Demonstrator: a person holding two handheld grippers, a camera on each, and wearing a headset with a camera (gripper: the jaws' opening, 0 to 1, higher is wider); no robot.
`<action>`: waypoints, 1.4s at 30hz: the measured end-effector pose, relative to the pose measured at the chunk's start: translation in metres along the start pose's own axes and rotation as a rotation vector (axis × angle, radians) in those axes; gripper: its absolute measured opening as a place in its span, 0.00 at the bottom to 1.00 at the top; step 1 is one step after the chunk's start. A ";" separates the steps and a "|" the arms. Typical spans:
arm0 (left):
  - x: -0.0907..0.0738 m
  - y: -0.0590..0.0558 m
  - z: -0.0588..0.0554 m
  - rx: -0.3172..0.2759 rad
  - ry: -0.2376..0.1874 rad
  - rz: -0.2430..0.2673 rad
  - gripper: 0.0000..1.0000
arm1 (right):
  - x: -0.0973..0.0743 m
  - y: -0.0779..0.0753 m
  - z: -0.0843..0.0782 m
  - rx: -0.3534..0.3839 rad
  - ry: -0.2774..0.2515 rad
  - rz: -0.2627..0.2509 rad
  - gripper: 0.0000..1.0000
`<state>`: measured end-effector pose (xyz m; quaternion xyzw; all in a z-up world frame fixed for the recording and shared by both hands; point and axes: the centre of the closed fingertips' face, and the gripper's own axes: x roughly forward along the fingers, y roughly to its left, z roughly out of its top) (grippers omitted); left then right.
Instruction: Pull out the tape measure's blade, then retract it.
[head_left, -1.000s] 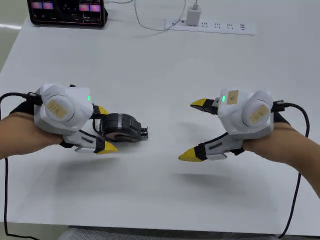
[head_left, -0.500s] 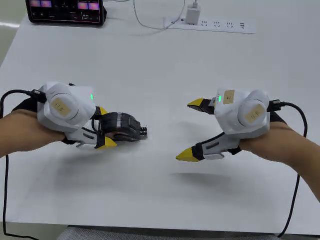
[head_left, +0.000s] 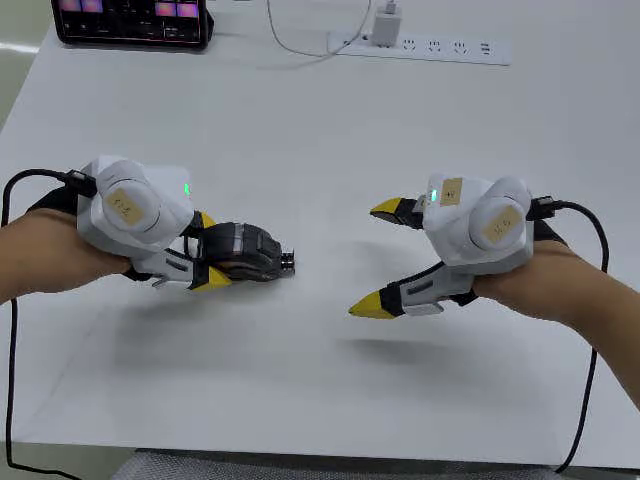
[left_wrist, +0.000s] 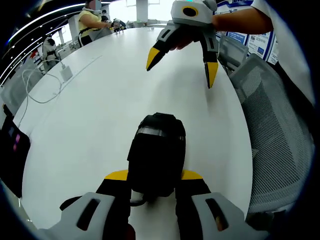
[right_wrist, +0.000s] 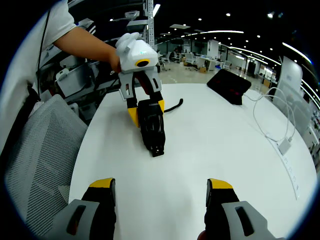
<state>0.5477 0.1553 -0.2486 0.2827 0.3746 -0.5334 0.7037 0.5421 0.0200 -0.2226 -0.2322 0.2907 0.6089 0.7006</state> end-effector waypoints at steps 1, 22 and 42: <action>0.000 0.000 0.000 0.002 0.003 -0.002 0.29 | 0.001 0.000 0.000 0.000 -0.001 0.001 0.71; 0.001 0.000 -0.002 0.035 0.037 -0.010 0.28 | 0.028 0.001 0.012 -0.017 -0.030 0.050 0.62; 0.002 0.000 -0.002 0.036 0.049 -0.018 0.28 | 0.058 0.006 0.019 -0.046 -0.031 0.110 0.47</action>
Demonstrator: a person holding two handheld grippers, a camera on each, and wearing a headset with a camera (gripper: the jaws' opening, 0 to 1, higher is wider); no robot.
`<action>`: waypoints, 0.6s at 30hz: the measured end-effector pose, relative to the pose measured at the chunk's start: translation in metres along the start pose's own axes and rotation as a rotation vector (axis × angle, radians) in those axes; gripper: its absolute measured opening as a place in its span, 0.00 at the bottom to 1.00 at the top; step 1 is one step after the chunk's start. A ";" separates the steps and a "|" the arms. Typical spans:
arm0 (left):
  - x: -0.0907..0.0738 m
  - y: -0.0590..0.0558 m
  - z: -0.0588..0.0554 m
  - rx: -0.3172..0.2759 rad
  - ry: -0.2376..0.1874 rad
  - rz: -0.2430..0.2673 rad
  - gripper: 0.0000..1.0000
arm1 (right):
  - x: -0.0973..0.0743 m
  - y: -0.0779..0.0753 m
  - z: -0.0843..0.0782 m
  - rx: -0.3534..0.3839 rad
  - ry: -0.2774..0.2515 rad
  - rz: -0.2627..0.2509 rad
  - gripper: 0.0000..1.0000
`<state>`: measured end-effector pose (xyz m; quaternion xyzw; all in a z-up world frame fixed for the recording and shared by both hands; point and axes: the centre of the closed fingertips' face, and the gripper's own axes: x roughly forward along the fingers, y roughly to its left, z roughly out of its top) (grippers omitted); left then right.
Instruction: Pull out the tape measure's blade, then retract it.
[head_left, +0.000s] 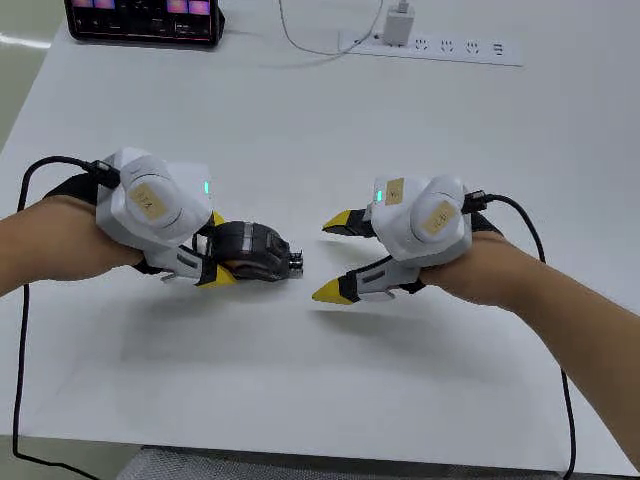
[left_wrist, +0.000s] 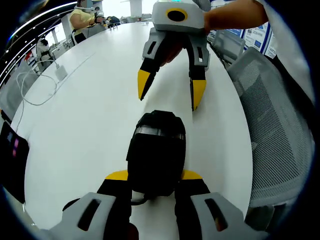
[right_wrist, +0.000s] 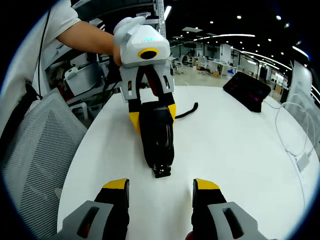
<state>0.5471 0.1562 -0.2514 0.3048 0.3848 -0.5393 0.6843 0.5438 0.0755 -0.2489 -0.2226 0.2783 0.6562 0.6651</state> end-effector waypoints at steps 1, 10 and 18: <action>0.000 0.000 0.000 -0.002 -0.001 0.000 0.28 | 0.001 0.000 0.000 0.006 -0.002 0.003 0.47; 0.000 0.000 0.000 -0.007 -0.006 0.001 0.28 | 0.011 -0.001 0.004 -0.024 -0.006 0.009 0.37; 0.000 0.000 0.000 -0.009 -0.010 -0.002 0.28 | 0.018 -0.001 0.001 -0.045 0.005 0.019 0.30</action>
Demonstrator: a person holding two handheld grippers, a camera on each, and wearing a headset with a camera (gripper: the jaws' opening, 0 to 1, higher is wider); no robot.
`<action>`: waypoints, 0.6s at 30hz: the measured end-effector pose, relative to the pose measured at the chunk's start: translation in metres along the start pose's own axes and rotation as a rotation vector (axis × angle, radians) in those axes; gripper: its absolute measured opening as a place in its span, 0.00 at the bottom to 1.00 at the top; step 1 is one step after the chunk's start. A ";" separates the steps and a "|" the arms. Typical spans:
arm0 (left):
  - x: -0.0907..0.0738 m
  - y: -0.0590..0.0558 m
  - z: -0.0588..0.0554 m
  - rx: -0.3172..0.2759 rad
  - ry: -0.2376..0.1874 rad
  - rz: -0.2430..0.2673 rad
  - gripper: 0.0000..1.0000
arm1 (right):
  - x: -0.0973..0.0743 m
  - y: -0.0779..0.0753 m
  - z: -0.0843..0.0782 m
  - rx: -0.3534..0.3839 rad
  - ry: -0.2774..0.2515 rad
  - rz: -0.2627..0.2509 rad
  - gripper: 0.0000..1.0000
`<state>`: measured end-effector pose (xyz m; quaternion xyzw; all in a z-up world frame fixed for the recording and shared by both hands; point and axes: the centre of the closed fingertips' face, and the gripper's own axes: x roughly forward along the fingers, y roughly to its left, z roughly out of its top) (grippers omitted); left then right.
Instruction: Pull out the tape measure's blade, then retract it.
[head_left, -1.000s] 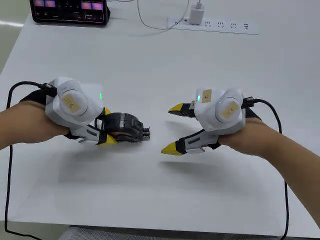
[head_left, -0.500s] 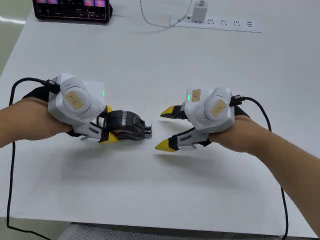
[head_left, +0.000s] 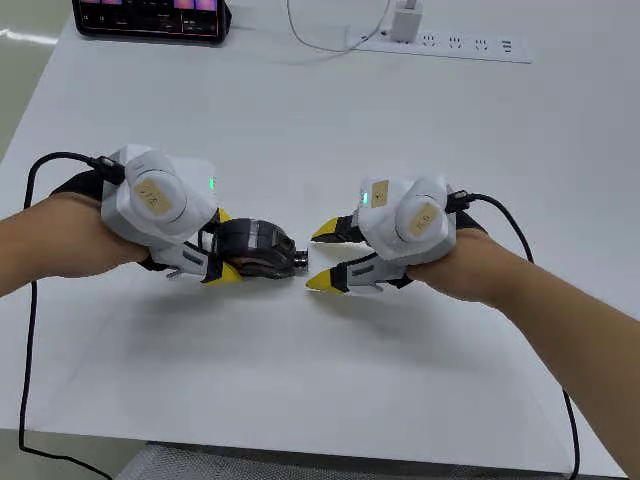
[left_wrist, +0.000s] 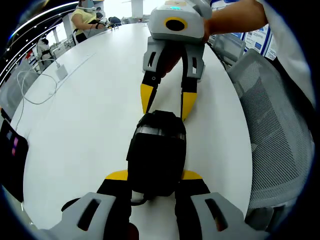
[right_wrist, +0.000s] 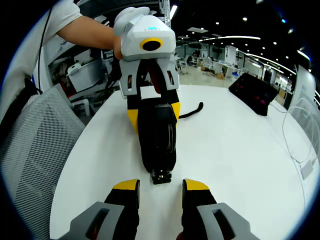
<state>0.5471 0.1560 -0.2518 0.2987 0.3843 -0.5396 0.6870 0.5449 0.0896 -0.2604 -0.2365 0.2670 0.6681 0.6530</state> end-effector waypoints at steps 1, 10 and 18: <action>0.000 0.000 0.000 -0.001 -0.001 0.000 0.28 | 0.000 0.000 0.000 0.000 -0.002 0.001 0.30; 0.000 0.000 0.000 -0.004 -0.004 0.000 0.28 | 0.008 0.000 0.005 -0.025 -0.014 0.007 0.20; 0.001 0.000 0.000 -0.004 -0.006 -0.001 0.29 | 0.010 -0.001 0.006 -0.043 -0.018 0.009 0.15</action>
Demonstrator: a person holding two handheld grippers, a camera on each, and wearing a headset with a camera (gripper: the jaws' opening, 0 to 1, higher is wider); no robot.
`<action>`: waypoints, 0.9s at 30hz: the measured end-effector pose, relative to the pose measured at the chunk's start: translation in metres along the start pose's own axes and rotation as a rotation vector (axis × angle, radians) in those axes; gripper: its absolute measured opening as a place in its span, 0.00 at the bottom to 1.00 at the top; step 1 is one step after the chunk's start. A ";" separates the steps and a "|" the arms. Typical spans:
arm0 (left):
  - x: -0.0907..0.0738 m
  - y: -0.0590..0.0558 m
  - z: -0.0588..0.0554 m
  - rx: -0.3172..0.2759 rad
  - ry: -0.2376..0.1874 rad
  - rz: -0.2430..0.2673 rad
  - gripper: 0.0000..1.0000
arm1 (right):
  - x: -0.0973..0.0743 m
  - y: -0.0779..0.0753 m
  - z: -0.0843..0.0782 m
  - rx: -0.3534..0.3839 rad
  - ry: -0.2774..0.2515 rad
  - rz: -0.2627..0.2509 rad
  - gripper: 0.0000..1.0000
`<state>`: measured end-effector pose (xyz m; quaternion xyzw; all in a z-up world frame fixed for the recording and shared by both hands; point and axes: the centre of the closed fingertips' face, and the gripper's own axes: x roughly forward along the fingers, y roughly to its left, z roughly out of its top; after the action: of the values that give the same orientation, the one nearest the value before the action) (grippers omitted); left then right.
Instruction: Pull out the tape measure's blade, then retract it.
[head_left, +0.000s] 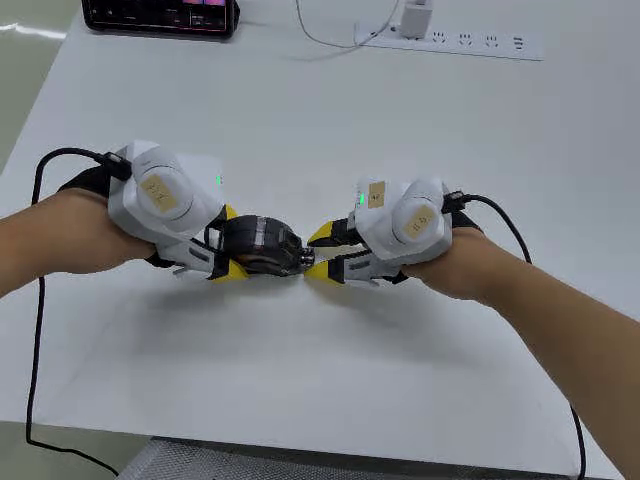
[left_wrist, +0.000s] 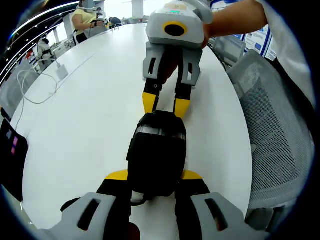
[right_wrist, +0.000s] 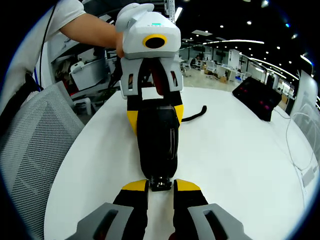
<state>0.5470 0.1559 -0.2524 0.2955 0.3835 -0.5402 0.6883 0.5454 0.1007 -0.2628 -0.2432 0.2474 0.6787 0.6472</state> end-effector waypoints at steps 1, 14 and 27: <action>0.000 0.000 0.000 0.000 0.000 0.000 0.29 | 0.000 0.000 0.000 0.001 0.000 0.001 0.15; 0.000 0.000 0.000 0.003 -0.001 0.002 0.28 | 0.003 0.000 -0.001 -0.010 -0.006 0.013 0.12; 0.000 0.000 0.001 0.021 -0.007 0.000 0.28 | 0.003 0.001 -0.001 0.053 -0.020 -0.013 0.10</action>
<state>0.5476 0.1555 -0.2522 0.3007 0.3753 -0.5452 0.6866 0.5446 0.1027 -0.2656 -0.2208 0.2574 0.6701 0.6602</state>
